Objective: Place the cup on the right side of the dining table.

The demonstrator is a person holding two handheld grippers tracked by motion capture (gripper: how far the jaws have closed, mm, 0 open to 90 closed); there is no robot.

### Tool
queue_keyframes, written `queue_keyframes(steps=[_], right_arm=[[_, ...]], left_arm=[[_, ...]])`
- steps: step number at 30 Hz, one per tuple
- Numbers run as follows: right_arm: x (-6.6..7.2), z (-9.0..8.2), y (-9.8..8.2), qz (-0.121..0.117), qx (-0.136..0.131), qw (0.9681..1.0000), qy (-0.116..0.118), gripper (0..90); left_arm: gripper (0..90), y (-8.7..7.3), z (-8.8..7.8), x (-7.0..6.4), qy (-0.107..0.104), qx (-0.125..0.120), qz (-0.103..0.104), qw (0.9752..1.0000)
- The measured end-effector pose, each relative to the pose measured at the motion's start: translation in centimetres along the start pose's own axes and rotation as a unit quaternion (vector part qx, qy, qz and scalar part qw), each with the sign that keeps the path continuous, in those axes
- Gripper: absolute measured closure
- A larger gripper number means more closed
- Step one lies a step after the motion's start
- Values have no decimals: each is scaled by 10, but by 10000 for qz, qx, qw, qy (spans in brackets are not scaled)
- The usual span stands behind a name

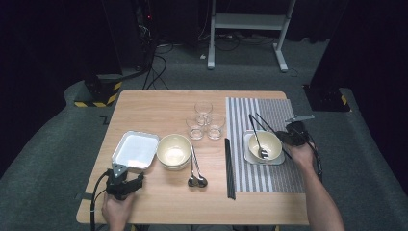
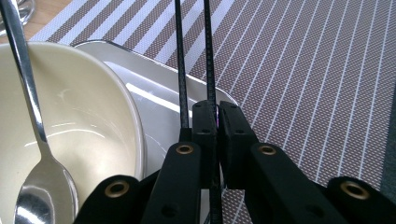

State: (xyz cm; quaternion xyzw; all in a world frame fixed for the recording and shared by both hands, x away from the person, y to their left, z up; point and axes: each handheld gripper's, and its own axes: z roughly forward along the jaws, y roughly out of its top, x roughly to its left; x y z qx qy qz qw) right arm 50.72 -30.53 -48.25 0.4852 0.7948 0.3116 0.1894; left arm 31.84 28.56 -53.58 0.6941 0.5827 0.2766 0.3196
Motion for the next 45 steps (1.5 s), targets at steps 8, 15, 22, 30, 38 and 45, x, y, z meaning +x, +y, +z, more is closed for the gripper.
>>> queue_keyframes(steps=[8,15,22,30,38,45], right_arm=[[-1,7,-2,25,96,9999,36,860],[-1,9,-2,44,114,9999,93,859],[-3,10,-3,85,125,9998,139,858],[-6,10,-3,139,117,9996,196,853],[-8,11,-4,192,155,9994,237,850],[-8,11,-4,205,161,9994,246,848]], left_arm=[[278,0,0,0,6,-2,-4,10000],[278,0,0,0,6,-2,-7,10000],[279,0,0,0,7,-2,-7,10000],[280,0,0,0,8,-3,-9,10000],[280,0,0,0,8,-4,-10,10000],[280,0,0,0,7,-3,-10,10000]])
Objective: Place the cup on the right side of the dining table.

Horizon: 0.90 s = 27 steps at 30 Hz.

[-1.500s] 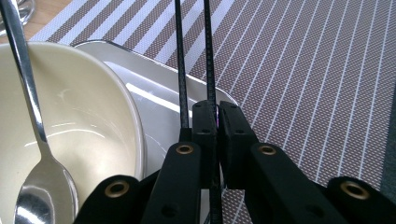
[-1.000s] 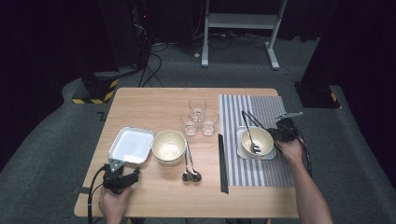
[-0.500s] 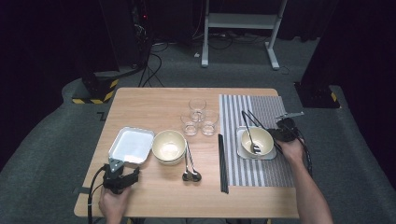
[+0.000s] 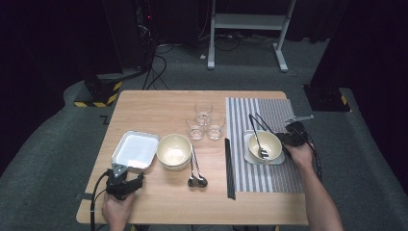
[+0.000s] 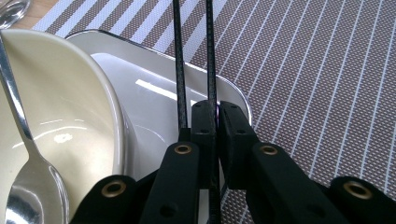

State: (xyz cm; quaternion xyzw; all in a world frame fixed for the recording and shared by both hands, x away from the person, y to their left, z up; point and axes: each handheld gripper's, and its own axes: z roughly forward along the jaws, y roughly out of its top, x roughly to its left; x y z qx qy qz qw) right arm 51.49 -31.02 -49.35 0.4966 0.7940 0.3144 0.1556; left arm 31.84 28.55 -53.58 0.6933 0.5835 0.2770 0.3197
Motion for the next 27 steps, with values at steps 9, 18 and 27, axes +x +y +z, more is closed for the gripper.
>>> queue_keyframes(steps=[9,18,27], right_arm=[[-1,0,0,81,21,10000,47,833],[-2,-2,0,76,24,9999,104,851],[-2,-3,0,116,18,9998,137,823]], left_arm=[[280,0,0,0,0,0,0,10000],[281,0,0,0,-3,0,2,10000],[281,0,0,0,-3,-1,1,10000]])
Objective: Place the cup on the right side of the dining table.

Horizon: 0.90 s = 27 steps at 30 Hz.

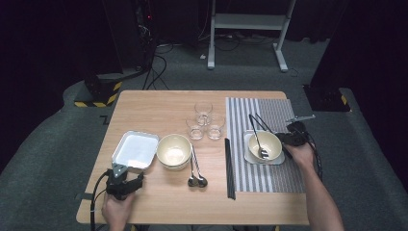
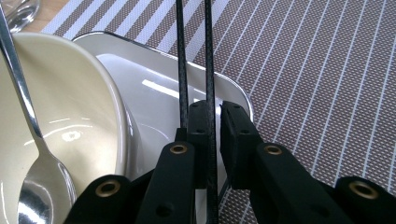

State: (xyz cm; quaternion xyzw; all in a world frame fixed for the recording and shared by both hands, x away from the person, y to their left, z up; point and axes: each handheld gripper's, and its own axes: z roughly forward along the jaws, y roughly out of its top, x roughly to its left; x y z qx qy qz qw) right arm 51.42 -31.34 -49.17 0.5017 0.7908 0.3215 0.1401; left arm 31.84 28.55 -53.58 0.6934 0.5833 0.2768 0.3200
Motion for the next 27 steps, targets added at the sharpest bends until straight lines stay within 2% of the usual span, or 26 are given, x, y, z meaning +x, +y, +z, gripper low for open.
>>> queue_keyframes(steps=[7,15,27], right_arm=[[0,-4,1,-29,-143,9999,-90,891],[0,-2,2,44,-129,9996,-258,898],[4,4,3,-1,-45,9998,-195,898]], left_arm=[[281,0,0,0,-1,-2,-3,10000],[282,0,0,0,-1,-3,3,10000],[282,0,0,0,-1,-3,3,10000]])
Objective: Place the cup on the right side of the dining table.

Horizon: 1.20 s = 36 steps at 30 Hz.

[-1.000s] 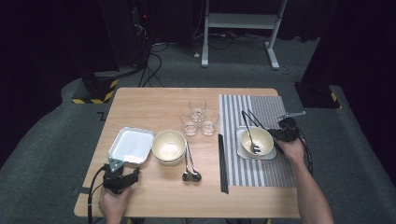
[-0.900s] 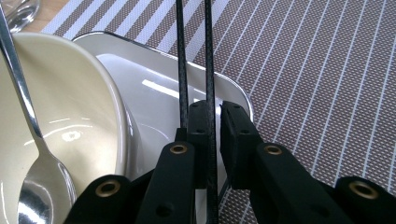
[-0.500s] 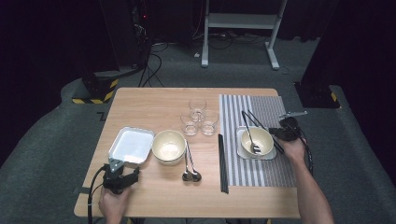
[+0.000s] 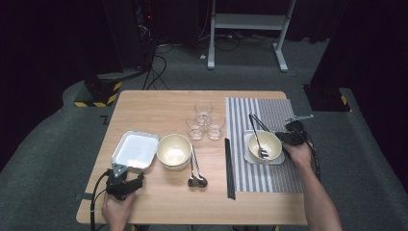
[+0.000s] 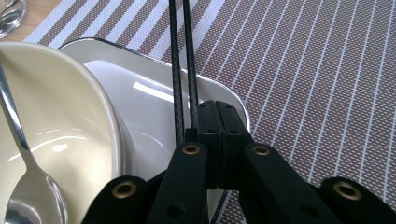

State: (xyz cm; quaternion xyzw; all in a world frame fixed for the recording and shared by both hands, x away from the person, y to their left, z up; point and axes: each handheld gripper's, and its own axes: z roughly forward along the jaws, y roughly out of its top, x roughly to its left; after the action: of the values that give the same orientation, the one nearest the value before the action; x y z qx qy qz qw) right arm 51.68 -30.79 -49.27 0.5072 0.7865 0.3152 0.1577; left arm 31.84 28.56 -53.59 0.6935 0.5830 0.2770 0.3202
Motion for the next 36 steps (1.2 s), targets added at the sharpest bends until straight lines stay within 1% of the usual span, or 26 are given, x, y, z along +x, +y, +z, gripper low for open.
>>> queue_keyframes(steps=[6,9,13,20,22,24,30,36], right_arm=[[1,2,0,-21,28,10000,58,898],[1,3,0,24,38,9999,103,898],[1,2,0,18,43,9999,135,898],[1,1,0,44,-15,9998,187,895],[1,1,0,12,-46,9998,185,891],[2,0,0,-3,-73,9999,156,890],[3,-5,1,52,-146,9999,73,880],[8,-14,2,106,-220,9997,-59,854]], left_arm=[[282,0,0,0,0,2,-2,10000],[282,0,0,0,0,2,-2,10000],[282,0,0,0,1,2,-1,10000],[282,0,0,0,1,-1,-4,10000],[282,0,0,0,0,3,-1,10000],[282,0,0,0,1,3,-1,10000],[282,0,0,0,-1,3,-1,10000],[282,0,0,0,-2,1,1,10000]])
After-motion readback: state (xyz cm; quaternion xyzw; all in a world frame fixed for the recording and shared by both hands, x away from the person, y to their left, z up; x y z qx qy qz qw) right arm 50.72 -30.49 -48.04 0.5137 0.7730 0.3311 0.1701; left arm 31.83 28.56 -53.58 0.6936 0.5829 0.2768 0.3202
